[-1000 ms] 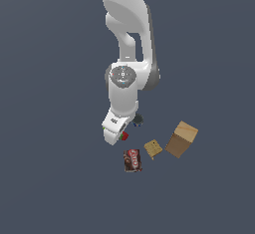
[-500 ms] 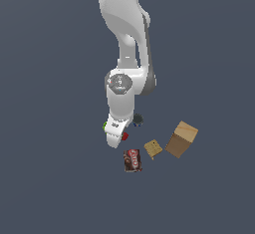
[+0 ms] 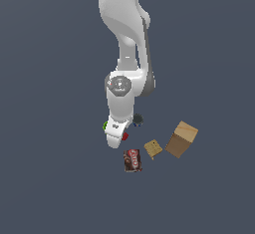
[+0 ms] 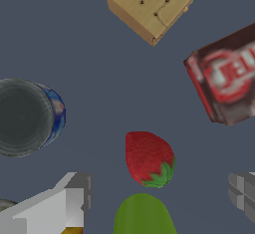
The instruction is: Pick up a designated object from a clutter of objects.
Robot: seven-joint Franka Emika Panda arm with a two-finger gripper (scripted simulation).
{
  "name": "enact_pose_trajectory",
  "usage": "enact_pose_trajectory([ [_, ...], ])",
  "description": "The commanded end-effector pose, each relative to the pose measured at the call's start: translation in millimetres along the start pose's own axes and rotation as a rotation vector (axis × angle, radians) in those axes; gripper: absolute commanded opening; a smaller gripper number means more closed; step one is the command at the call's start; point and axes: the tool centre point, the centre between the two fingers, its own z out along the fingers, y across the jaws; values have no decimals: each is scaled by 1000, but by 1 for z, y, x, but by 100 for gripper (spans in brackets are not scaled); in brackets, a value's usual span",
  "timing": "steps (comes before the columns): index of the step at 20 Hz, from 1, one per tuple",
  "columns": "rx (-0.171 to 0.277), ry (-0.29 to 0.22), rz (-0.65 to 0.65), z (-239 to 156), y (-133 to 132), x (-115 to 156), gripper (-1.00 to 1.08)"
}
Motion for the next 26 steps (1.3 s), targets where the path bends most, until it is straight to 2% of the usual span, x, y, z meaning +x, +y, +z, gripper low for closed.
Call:
enact_pose_trajectory([
  [1,1,0,-1,7,-1,0,100],
  [8,1,0,-4,39,-1,0,100],
  [13,1,0,-5,46,-1,0,100],
  [14,1,0,-5,46,-1,0,-100],
  [26,0,0,-4,45,0,0,-100],
])
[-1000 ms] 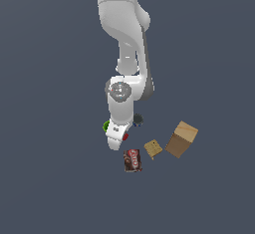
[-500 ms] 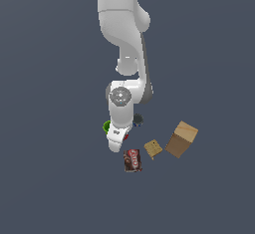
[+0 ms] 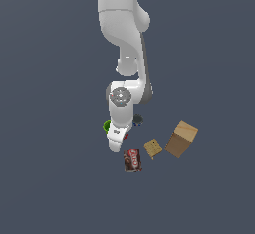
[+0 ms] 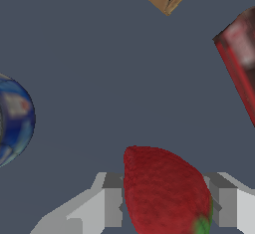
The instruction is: Pick up a designated object from a clutter of objects.
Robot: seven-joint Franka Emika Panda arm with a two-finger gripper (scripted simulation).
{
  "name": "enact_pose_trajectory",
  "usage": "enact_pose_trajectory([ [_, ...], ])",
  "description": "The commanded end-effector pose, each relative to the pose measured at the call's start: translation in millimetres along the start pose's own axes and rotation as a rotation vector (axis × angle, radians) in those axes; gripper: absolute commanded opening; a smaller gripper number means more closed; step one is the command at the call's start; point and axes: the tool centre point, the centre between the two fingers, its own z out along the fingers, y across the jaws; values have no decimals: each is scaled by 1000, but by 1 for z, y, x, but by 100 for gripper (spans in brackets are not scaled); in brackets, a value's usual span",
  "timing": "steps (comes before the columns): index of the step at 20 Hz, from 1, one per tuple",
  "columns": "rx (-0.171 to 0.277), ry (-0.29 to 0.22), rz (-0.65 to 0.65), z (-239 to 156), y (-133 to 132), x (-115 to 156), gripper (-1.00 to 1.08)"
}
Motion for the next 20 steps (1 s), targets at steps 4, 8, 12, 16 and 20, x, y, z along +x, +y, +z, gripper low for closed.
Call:
enact_pose_trajectory([
  [4,-1,0,0,-10,1,-2,-100],
  [8,-1,0,0,-28,3,-5,-100],
  [12,0,-1,-1,-56,5,-10,-100],
  [16,0,-1,-2,-92,8,-16,-100],
  [20,1,1,-3,-137,12,-23,-100],
])
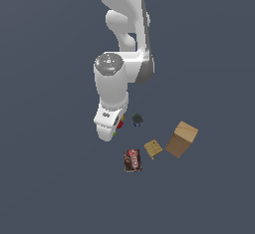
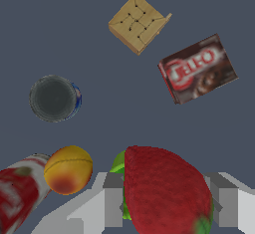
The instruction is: Pick up a designated object from a clutter of objects.
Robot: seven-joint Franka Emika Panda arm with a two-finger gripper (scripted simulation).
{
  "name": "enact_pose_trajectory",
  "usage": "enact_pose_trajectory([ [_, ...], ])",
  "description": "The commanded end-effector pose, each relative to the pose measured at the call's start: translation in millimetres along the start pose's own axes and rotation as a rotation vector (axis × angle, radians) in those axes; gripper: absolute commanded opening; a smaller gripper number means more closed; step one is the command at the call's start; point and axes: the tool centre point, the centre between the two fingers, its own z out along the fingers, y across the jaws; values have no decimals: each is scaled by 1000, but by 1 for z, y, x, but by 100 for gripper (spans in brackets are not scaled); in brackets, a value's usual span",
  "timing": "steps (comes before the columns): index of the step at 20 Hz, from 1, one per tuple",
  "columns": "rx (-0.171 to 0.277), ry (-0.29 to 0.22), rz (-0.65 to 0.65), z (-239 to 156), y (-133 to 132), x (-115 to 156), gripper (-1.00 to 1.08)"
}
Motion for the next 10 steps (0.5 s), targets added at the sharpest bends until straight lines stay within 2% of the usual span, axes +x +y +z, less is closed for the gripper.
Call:
enact_pose_trajectory([
  [1,0,1,-1,-29,2,-4,-100],
  [10,0,3,-2,-130,12,-20,-100],
])
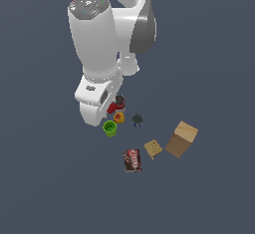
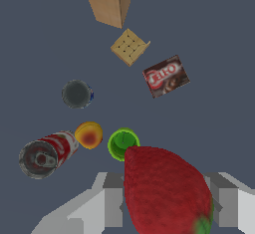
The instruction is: Pick up a designated object from a clutter of objects.
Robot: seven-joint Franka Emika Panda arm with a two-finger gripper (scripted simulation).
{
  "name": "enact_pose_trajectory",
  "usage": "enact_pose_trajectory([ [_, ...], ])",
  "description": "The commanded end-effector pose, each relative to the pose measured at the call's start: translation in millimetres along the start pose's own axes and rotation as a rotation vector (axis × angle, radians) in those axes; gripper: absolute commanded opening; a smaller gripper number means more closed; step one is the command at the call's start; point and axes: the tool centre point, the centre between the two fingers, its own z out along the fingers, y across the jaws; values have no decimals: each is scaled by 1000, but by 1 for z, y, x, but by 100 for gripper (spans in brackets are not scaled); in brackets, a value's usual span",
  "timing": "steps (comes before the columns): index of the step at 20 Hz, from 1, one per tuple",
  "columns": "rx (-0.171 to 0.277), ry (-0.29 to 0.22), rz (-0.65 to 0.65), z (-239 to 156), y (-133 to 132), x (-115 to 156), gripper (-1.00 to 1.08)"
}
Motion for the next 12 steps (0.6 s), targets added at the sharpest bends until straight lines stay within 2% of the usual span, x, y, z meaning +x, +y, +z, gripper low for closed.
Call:
enact_pose_trajectory([
  [1,1,1,-1,-28,2,-4,-100],
  [12,0,-1,2,-132,16,-22,-100],
])
